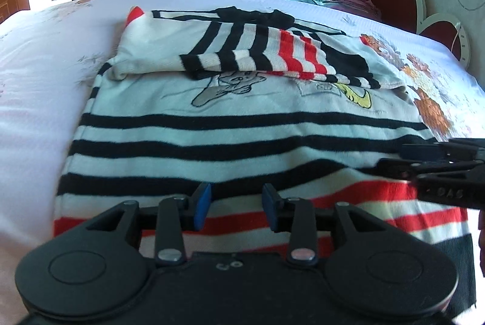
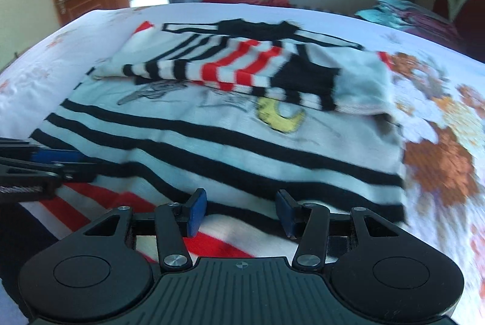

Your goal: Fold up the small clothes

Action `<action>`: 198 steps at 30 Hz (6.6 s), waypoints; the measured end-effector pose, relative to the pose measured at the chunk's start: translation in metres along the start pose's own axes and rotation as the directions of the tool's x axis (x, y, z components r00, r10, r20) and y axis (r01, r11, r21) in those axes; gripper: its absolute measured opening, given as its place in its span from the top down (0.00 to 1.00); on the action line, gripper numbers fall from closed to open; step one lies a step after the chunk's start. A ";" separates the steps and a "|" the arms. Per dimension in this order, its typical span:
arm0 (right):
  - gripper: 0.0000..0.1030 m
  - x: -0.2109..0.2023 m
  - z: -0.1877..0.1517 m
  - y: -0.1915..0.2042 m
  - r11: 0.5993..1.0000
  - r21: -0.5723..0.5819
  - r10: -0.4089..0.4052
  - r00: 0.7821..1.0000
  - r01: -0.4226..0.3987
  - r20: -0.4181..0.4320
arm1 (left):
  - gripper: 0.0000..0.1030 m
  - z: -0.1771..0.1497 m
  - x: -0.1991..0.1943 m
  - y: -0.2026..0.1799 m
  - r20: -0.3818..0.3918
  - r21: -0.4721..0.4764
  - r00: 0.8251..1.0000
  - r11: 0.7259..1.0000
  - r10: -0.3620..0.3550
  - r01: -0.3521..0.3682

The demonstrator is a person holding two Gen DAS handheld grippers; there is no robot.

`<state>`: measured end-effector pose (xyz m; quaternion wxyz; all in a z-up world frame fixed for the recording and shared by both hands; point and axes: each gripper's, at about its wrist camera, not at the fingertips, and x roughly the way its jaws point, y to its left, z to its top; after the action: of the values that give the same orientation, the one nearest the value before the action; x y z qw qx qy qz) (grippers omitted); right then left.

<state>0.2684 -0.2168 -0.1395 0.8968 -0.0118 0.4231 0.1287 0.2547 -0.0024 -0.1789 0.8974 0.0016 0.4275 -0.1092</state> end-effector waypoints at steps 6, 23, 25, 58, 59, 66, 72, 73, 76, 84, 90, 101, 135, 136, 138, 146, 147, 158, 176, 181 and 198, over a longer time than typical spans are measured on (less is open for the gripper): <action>0.52 -0.033 -0.017 0.000 0.993 0.107 -0.050 0.998 0.047 0.028 | 0.65 -0.012 -0.017 0.014 0.011 0.005 0.999 1.000 -0.030 0.030; 0.52 -0.090 -0.086 0.038 0.963 0.156 -0.216 0.975 0.221 -0.046 | 0.63 -0.083 -0.094 0.065 0.041 0.021 0.996 0.997 -0.080 0.079; 0.52 -0.097 -0.092 0.038 0.957 0.173 -0.227 0.973 0.232 -0.048 | 0.61 -0.089 -0.104 0.073 0.051 -0.005 0.996 0.997 -0.078 0.079; 0.89 -0.137 -0.097 0.017 0.937 0.337 -0.106 0.994 0.091 0.026 | 0.91 -0.074 -0.097 0.083 0.030 -0.116 0.953 0.946 -0.302 0.304; 0.89 -0.139 -0.091 0.017 0.940 0.330 -0.109 0.993 0.089 0.043 | 0.91 -0.068 -0.099 0.083 0.045 -0.112 0.951 0.945 -0.305 0.308; 0.90 -0.146 -0.038 0.005 0.945 0.320 -0.132 0.976 0.070 0.176 | 0.91 -0.014 -0.106 0.085 0.178 -0.073 0.933 0.941 -0.313 0.330; 0.90 -0.124 0.022 -0.021 0.949 0.309 -0.152 0.955 0.068 0.256 | 0.91 0.049 -0.082 0.085 0.256 -0.069 0.920 0.944 -0.297 0.323; 0.90 -0.117 0.032 -0.026 0.948 0.311 -0.160 0.950 0.072 0.267 | 0.91 0.060 -0.076 0.085 0.261 -0.067 0.920 0.945 -0.292 0.319; 0.90 -0.094 0.061 -0.045 0.937 0.343 -0.173 0.939 0.063 0.298 | 0.91 0.091 -0.056 0.084 0.275 -0.055 0.922 0.952 -0.274 0.300; 0.91 -0.023 0.130 -0.089 0.926 0.374 -0.174 0.934 0.047 0.312 | 0.91 0.160 0.009 0.089 0.265 -0.089 0.944 0.970 -0.196 0.226; 0.91 0.035 0.158 -0.114 0.917 0.395 -0.176 0.945 0.056 0.275 | 0.91 0.192 0.059 0.099 0.219 -0.145 0.963 0.971 -0.155 0.190; 0.78 0.103 0.169 -0.150 0.912 0.402 -0.153 0.979 0.086 0.138 | 0.53 0.204 0.121 0.117 0.109 -0.204 0.989 0.971 -0.101 0.122; 0.39 0.137 0.174 -0.159 0.976 0.193 0.087 0.993 -0.100 0.078 | 0.89 0.207 0.148 0.106 0.060 -0.041 0.990 0.990 -0.130 0.132; 0.50 0.139 0.174 -0.157 0.980 0.181 0.068 0.995 -0.079 0.067 | 0.92 0.207 0.147 0.105 0.065 -0.036 0.990 0.991 -0.127 0.130; 0.77 0.140 0.175 -0.154 0.986 0.154 0.052 0.997 -0.060 0.056 | 0.95 0.205 0.145 0.104 0.080 -0.021 0.990 0.993 -0.118 0.120; 0.93 0.120 0.183 -0.149 0.990 0.141 -0.032 0.983 0.007 0.181 | 0.96 0.211 0.127 0.104 0.212 -0.032 0.975 0.996 -0.071 0.079; 0.93 0.119 0.186 -0.149 0.989 0.143 -0.054 0.979 0.025 0.198 | 0.96 0.214 0.126 0.105 0.230 -0.040 0.971 0.997 -0.058 0.069; 0.93 0.165 0.188 -0.166 0.971 0.207 -0.144 0.986 0.123 0.088 | 0.94 0.213 0.160 0.123 0.176 -0.116 0.982 0.992 0.061 -0.041; 0.56 0.115 0.190 -0.129 0.980 0.190 -0.091 0.982 0.058 0.168 | 0.45 0.213 0.119 0.100 0.221 -0.013 0.974 0.999 0.045 -0.043; 0.56 0.123 0.188 -0.102 0.987 0.162 -0.022 0.988 -0.003 0.152 | 0.43 0.216 0.110 0.070 0.211 0.057 0.977 0.998 -0.018 0.006; 0.56 0.133 0.147 -0.087 0.993 0.080 -0.090 0.993 0.084 0.082 | 0.43 0.165 0.125 0.078 0.134 0.131 0.991 0.991 0.013 -0.031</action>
<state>0.4820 -0.2524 -0.1540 0.9186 0.0096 0.3882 0.0735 0.4732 0.0332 -0.1775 0.9229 0.0589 0.3585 -0.1275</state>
